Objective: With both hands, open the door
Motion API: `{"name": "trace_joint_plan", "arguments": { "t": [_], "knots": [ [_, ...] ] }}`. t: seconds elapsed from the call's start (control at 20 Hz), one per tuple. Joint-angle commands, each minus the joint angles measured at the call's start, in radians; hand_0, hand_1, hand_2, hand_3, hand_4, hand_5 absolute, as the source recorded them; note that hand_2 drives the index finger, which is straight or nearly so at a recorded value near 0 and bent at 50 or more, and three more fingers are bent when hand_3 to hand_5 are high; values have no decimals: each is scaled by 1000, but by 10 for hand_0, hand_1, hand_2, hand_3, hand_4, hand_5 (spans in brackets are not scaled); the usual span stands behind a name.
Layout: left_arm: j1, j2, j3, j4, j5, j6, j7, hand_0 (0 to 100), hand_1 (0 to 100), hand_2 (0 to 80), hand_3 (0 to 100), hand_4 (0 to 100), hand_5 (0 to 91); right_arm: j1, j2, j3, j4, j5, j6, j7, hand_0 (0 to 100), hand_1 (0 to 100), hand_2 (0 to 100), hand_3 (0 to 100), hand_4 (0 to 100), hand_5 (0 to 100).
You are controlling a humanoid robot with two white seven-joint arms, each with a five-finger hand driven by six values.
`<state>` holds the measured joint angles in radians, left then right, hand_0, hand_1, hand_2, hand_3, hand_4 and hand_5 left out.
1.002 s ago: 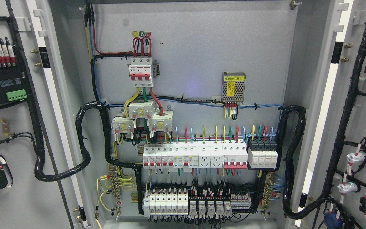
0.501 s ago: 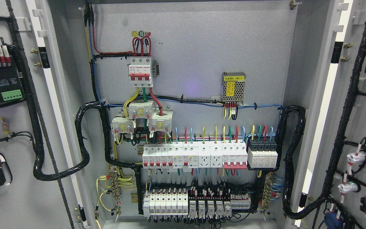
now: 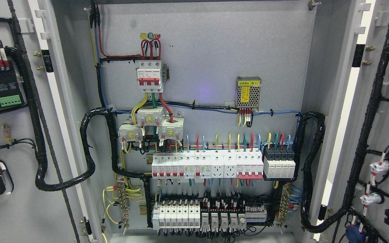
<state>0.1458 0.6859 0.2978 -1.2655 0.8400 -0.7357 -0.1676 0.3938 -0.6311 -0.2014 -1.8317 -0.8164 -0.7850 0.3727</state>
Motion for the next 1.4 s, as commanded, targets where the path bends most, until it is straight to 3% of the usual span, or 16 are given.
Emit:
{"name": "trace_joint_plan", "arguments": {
  "t": [0.0, 0.55, 0.95, 1.35],
  "knots": [
    [-6, 14, -5, 41, 1, 1, -1, 0, 0, 0, 0, 33, 0, 2, 1, -3, -6, 0, -106, -1, 0, 0, 0, 0, 0, 0],
    [27, 11, -6, -66, 22, -2, -1, 0, 0, 0, 0, 32, 0, -12, -1, 119, -64, 3, -111, -1, 0, 0, 0, 0, 0, 0],
    [150, -35, -2, -311, 19, -2, 0, 0, 0, 0, 0, 32, 0, -81, -2, 207, -67, 19, -112, -1, 0, 0, 0, 0, 0, 0],
    [290, -69, -17, -483, -4, -1, 0, 0, 0, 0, 0, 32, 0, -118, 17, 365, -66, 127, -109, -5, 0, 0, 0, 0, 0, 0]
  ]
}}
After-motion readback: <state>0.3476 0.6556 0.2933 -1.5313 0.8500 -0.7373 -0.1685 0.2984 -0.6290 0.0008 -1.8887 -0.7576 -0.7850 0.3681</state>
